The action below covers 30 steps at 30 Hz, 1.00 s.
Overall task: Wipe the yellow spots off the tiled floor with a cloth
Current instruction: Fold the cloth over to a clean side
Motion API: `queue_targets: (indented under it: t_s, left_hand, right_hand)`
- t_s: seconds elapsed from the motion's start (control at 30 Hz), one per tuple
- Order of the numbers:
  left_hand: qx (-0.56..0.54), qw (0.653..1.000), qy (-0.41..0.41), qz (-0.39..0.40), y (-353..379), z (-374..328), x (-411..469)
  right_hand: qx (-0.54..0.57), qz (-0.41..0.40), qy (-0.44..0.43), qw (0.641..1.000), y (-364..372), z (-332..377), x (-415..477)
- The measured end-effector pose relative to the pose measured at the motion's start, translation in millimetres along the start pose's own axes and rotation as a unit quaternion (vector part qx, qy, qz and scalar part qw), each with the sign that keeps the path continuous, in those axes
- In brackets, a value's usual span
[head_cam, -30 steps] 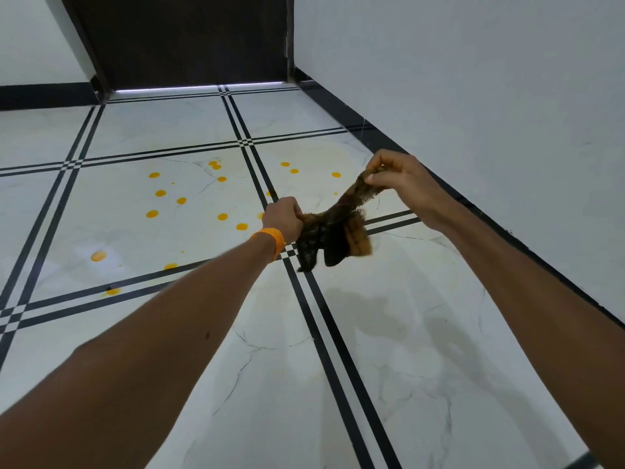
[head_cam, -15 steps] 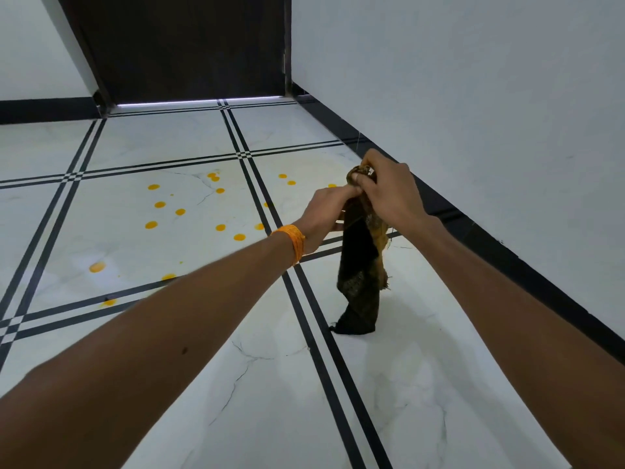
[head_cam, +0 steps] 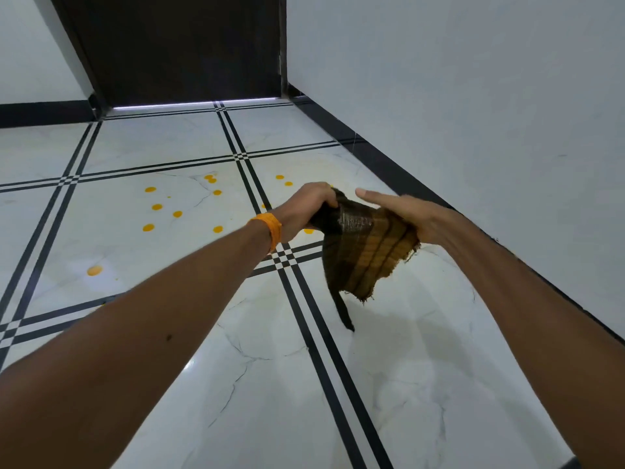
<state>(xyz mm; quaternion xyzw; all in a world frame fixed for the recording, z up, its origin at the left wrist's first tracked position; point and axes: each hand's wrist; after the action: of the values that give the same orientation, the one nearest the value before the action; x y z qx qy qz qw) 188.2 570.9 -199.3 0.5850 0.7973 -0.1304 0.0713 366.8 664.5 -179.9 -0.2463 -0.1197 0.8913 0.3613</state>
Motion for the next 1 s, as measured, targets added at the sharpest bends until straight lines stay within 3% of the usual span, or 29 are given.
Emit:
queue_targets:
  t_s: [0.07, 0.17, 0.33, 0.4, 0.5, 0.57, 0.7, 0.8, 0.9, 1.0]
  left_hand:
    - [-0.029, 0.999, 0.004, 0.019, -3.5, -5.0, 1.3]
    - [-0.065, 0.997, -0.005, 0.052, -5.7, -8.4, -2.2]
    - [-0.267, 0.955, -0.038, 0.120, -11.0, -5.9, -13.3]
    - [-0.321, 0.931, -0.093, 0.146, -7.7, 5.4, -13.4]
    - [-0.315, 0.913, -0.146, 0.214, 0.8, 21.4, -12.3]
    - [-0.303, 0.927, -0.123, 0.185, 4.6, 22.1, -10.7]
    - [-0.302, 0.951, -0.042, 0.046, 9.4, 16.3, -1.1]
    - [-0.265, 0.964, -0.006, 0.014, 8.5, 15.9, 3.8]
    - [-0.186, 0.982, -0.004, -0.015, 6.3, 20.9, 9.8]
    - [-0.031, 0.999, 0.006, -0.044, -1.1, 29.3, 11.5]
  right_hand:
    - [0.026, 0.145, 0.031, 0.989, -7.5, -10.5, -5.1]
    - [0.156, 0.216, -0.039, 0.963, -12.8, -29.5, -2.6]
    - [0.409, 0.149, -0.142, 0.889, -3.3, -25.0, -2.7]
    - [0.423, 0.093, -0.153, 0.889, 4.2, -18.9, 0.1]
    - [0.413, 0.048, -0.157, 0.896, 16.3, -11.1, -0.1]
    - [0.413, 0.039, -0.162, 0.895, 18.5, -9.7, -0.9]
    - [0.477, -0.016, -0.146, 0.866, 14.1, -16.9, 7.6]
    - [0.490, -0.049, -0.040, 0.870, 26.9, -36.0, 14.6]
    - [0.472, -0.024, 0.067, 0.879, 49.4, -56.7, 10.4]
    - [0.431, -0.041, 0.012, 0.901, 49.7, -55.5, 13.1]
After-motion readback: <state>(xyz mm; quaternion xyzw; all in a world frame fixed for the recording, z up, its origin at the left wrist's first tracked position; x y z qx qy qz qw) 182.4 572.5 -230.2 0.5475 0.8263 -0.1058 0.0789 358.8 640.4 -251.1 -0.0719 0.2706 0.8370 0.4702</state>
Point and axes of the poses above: each hand's wrist, its own x-axis towards the middle knuckle, its own y-axis out of the palm, z = x × y, and after that the axes turned 5 degrees about -y, right-handed
